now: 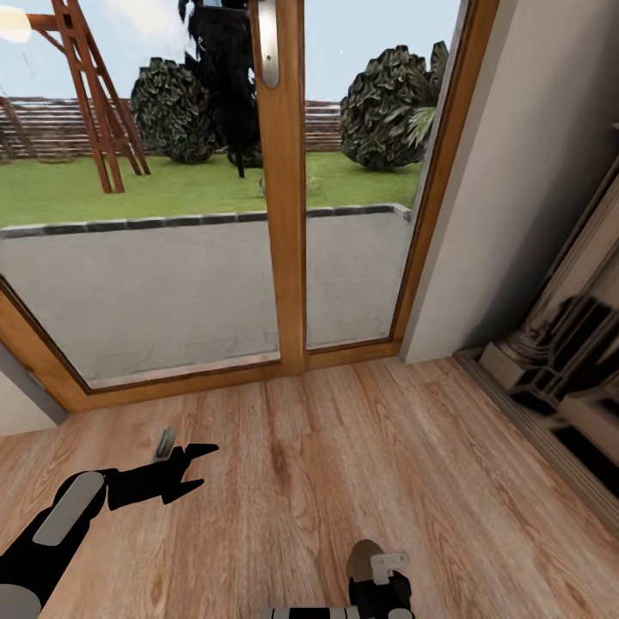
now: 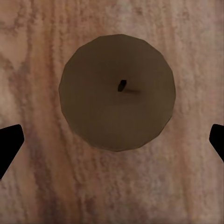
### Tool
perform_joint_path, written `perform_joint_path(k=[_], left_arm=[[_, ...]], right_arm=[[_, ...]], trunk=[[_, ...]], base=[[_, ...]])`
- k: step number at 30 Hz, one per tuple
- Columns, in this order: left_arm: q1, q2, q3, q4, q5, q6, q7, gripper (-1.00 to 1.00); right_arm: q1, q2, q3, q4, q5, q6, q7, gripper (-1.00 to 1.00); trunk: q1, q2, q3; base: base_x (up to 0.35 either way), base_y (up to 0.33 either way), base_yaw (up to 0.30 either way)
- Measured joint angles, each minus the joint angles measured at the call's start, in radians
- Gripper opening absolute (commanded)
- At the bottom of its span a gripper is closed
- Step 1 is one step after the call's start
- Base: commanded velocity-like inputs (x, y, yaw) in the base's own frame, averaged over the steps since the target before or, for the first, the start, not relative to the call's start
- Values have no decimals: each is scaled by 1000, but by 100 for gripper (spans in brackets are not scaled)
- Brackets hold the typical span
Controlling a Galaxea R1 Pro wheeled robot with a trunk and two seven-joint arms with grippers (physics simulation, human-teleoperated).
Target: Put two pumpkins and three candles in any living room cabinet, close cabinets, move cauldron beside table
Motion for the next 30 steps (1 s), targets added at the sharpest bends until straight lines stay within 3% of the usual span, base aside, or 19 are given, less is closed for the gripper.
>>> perform_joint_path(k=[21,30], left_arm=[[0,1,0,0,0,0,1,100],[25,2,2,-12,0,0,1,100]], right_arm=[[0,-10,0,0,-1,-1,0,100],[0,-15,0,-1,-1,-1,2,100]], trunk=[[0,0,0],[0,0,0]], base=[[30,0,0],[18,65,0]])
